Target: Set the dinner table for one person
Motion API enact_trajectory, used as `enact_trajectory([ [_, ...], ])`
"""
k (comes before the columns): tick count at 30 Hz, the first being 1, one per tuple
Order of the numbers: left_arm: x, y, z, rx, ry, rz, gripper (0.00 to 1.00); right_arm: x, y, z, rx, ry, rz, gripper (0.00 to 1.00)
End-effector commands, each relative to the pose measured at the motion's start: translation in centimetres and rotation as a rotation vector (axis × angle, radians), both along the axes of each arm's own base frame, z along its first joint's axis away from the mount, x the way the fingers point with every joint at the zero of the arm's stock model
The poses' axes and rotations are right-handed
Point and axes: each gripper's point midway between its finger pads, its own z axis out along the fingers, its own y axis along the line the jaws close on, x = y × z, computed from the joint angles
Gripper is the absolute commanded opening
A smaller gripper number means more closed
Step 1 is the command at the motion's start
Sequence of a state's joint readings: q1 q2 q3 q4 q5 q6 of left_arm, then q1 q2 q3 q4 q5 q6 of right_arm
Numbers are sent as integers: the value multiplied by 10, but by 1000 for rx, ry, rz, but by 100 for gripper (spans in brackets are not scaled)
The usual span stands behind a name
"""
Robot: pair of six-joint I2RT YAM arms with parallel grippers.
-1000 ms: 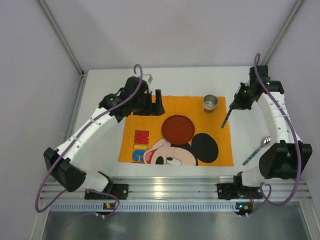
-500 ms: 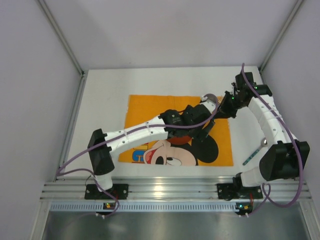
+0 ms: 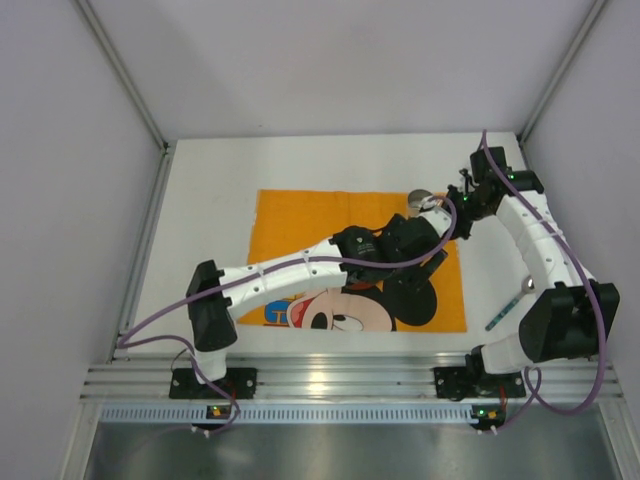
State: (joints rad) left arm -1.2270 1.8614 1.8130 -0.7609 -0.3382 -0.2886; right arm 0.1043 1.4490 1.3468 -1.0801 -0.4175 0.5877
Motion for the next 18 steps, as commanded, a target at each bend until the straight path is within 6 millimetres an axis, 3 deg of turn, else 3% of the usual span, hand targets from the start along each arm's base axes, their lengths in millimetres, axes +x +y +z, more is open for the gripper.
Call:
enact_trajectory([
  [1, 6, -17, 7, -40, -33, -16, 81, 0, 10, 17, 40, -28, 29, 0],
  [8, 15, -21, -27, 45, -49, 0, 64, -10, 16, 25, 77, 10, 75, 0],
  [13, 29, -17, -30, 96, -109, 62, 45, -17, 15, 19, 70, 43, 107, 0],
  [18, 42, -16, -20, 130, -180, 114, 25, -23, 15, 10, 67, 77, 127, 0],
])
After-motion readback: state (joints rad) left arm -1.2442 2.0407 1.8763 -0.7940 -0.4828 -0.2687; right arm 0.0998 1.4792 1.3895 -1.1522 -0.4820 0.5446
